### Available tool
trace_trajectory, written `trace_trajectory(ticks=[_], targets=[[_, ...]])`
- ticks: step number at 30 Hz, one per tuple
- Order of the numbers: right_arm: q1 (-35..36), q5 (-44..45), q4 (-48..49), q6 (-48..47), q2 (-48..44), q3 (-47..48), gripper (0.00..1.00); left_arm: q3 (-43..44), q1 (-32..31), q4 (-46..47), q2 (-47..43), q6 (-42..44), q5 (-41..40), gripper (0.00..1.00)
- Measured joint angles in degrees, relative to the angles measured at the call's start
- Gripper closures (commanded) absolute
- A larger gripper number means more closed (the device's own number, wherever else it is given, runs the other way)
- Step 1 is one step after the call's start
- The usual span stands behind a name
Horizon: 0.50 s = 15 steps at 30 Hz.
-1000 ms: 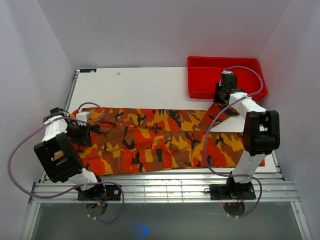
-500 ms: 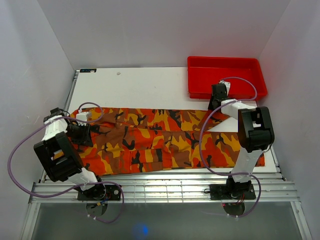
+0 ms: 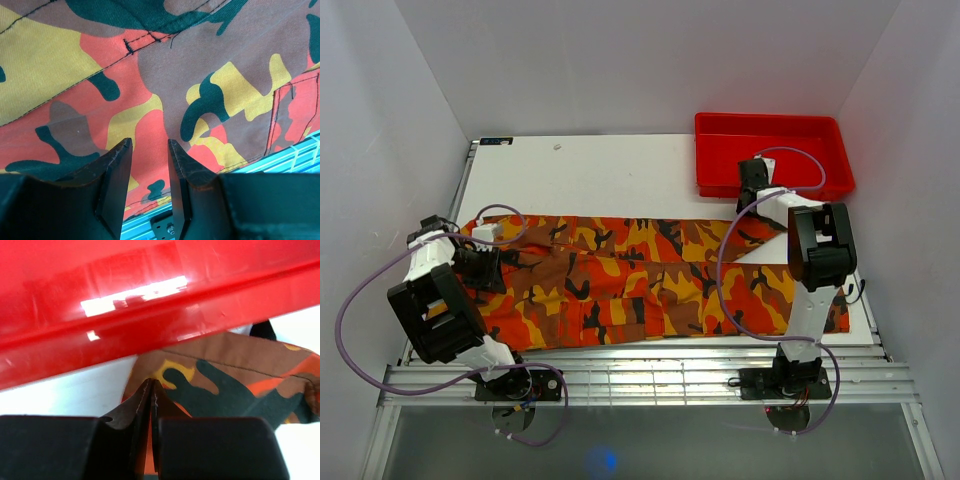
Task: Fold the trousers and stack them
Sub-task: Flatten the trousers out
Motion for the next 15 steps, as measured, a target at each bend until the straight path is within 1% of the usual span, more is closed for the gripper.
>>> trace_trajectory(ticks=[4,5,8,9,11,13,14,15], targets=[[-0.8,-1.3,-1.3,-1.7,-2.2,-1.3,0.92,0.0,0.0,0.0,0.2,-0.1,-0.2,0.54],[-1.0,-1.6,-1.3,-2.2,-3.7,-2.5,0.89,0.1,0.0,0.0,0.3,-0.2,-0.2,0.54],[-1.5,-3.4,-1.1,-3.2,-8.3,-4.6,0.66,0.4,0.0,0.0,1.0,-0.5,-0.1,0.55],[-1.6,-3.8,-0.8,-3.4,-9.1,-4.6,0.60,0.5,0.0,0.0,1.2,-0.6,0.0,0.54],[-1.3,-4.5,0.2,-3.5,-10.1,-4.3,0.54,0.8,0.0,-0.2,1.8,-0.9,0.1,0.55],[-0.8,-4.8,0.3,-3.5,-9.7,-3.6,0.53,0.8,0.0,-0.2,2.1,-1.0,0.2,0.55],[-0.5,-4.9,0.2,-3.5,-9.1,-3.1,0.49,0.8,0.0,-0.3,2.2,-1.1,0.2,0.55],[-0.3,-4.9,0.2,-3.3,-8.3,-2.6,0.49,0.8,0.0,-0.4,2.2,-1.2,0.2,0.55]])
